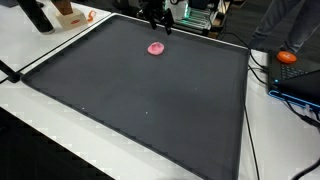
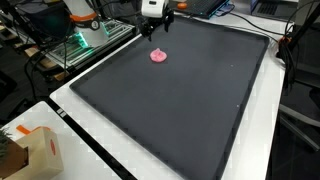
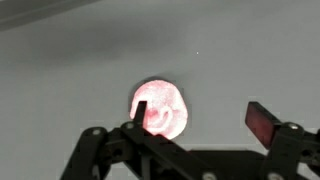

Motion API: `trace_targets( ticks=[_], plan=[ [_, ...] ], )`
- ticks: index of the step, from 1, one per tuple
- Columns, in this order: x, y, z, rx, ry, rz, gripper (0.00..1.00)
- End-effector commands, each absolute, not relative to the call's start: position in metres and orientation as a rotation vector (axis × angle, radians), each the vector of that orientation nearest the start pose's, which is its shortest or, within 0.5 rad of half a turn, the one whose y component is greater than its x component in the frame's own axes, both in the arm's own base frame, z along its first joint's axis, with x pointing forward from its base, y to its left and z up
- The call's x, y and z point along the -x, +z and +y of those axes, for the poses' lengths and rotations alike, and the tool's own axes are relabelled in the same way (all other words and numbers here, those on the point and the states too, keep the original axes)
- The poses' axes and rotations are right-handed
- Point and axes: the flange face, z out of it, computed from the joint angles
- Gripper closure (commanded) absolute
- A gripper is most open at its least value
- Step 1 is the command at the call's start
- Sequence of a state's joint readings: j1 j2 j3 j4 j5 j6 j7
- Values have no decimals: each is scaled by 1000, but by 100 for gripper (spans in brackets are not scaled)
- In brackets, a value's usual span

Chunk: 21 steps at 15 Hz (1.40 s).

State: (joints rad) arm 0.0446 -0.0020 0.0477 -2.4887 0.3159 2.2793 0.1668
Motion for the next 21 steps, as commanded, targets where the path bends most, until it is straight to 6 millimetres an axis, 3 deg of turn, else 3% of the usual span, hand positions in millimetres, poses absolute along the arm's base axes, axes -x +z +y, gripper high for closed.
trace_targets(
  ticks=[1, 8, 13, 16, 17, 21],
  plan=[
    [-443, 281, 59, 2966, 345, 162, 0],
    [-449, 287, 74, 2991, 291, -390, 0],
    [-448, 288, 77, 2970, 277, -649, 0],
    [-448, 288, 77, 2954, 271, -733, 0],
    [-451, 286, 76, 2955, 259, -654, 0],
    [-451, 286, 76, 2954, 258, -659, 0]
  ],
)
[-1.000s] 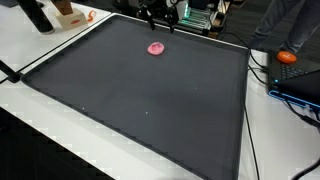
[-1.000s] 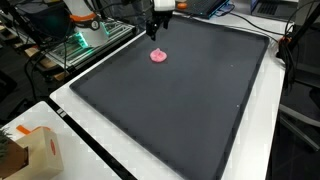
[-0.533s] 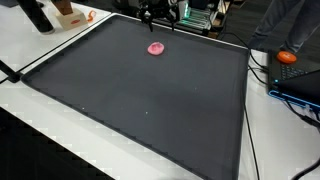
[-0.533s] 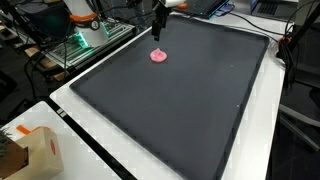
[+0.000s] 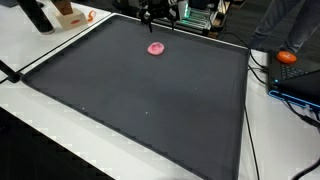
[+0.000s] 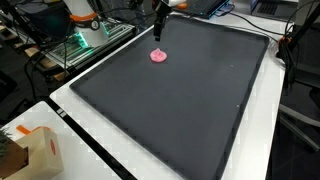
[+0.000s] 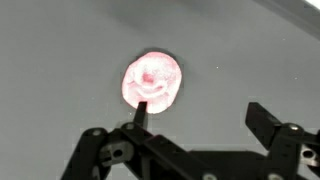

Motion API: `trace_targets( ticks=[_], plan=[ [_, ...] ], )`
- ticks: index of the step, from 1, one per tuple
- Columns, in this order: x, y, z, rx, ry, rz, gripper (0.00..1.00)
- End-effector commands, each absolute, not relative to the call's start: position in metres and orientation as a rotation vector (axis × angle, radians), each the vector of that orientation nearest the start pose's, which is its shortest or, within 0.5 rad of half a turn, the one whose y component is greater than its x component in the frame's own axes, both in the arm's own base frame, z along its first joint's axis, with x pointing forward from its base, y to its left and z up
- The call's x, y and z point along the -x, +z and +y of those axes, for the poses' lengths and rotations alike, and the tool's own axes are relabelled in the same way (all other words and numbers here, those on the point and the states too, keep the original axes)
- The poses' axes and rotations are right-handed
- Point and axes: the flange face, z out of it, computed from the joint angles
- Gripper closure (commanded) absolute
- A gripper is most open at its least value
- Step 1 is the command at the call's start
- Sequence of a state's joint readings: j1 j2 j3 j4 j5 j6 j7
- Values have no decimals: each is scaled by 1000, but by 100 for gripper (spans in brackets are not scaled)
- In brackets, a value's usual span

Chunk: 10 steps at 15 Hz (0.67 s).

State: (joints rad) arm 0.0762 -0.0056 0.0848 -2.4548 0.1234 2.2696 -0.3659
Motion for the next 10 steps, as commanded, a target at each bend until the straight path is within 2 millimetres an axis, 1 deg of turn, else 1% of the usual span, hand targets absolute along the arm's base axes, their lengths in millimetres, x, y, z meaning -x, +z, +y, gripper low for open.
trace_targets(
  ticks=[1, 5, 10],
  plan=[
    [-451, 286, 76, 2954, 258, -659, 0],
    [-444, 261, 75, 2889, 264, -866, 0],
    [-440, 240, 74, 2853, 229, -979, 0]
  ],
)
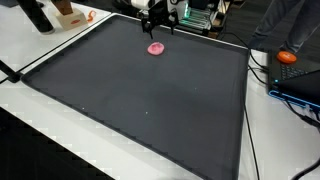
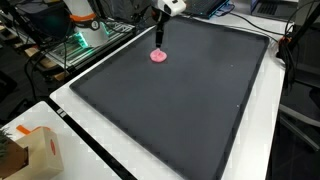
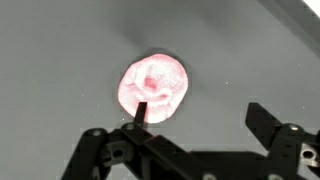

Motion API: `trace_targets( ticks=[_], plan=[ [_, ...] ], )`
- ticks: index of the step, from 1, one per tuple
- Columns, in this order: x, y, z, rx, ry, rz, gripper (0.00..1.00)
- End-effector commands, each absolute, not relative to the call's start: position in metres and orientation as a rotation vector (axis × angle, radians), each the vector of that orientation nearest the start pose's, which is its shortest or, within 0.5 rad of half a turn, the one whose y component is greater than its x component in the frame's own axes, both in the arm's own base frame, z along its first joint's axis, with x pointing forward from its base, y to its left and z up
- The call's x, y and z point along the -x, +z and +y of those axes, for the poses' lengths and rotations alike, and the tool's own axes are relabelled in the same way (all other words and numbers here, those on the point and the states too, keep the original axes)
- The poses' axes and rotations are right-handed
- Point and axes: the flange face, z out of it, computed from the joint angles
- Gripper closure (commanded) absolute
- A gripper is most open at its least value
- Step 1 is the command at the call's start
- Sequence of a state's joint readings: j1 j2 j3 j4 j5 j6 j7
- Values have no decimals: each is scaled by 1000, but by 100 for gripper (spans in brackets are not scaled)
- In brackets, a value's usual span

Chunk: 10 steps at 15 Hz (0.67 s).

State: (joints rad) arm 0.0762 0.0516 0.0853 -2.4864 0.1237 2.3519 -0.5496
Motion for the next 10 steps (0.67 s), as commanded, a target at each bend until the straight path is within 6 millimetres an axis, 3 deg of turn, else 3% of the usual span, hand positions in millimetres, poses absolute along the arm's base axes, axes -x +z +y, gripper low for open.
trace_targets(
  ticks=[1, 10],
  plan=[
    [-439, 236, 74, 2848, 223, -999, 0],
    [-442, 208, 65, 2915, 147, -1049, 0]
  ],
)
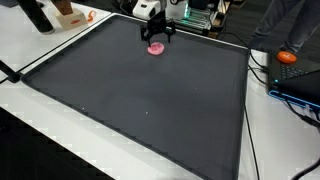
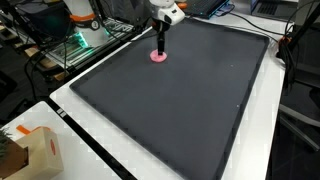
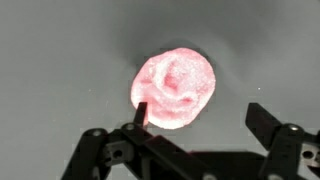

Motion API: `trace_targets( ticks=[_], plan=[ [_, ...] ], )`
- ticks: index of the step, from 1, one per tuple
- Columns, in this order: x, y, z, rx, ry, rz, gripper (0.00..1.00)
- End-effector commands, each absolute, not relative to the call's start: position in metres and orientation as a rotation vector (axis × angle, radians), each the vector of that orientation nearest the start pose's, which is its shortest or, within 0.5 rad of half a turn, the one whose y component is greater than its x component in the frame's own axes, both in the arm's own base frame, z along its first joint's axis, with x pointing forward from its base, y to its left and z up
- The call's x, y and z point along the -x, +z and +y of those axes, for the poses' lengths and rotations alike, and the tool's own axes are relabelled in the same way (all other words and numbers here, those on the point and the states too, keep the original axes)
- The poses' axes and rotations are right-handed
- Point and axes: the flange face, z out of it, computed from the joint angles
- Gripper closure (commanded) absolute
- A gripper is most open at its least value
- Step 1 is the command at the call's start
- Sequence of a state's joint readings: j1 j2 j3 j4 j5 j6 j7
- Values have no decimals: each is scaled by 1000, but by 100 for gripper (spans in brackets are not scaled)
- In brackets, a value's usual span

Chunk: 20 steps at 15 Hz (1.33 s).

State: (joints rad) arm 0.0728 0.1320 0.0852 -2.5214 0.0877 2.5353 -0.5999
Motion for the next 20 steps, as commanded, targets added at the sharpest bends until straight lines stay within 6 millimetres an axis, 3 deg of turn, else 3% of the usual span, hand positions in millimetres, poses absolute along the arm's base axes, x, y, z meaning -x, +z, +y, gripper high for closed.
trace_targets(
  ticks=[1, 3, 4, 6, 14, 16, 20],
  plan=[
    [-443, 206, 64, 2927, 147, -1056, 0],
    [-443, 202, 61, 2941, 150, -1067, 0],
    [-443, 200, 61, 2947, 156, -1073, 7],
    [-443, 197, 60, 2952, 167, -1082, 34],
    [-444, 195, 64, 2948, 175, -1099, 93],
    [-445, 196, 64, 2948, 173, -1102, 100],
    [-445, 197, 66, 2945, 177, -1109, 98]
  ],
)
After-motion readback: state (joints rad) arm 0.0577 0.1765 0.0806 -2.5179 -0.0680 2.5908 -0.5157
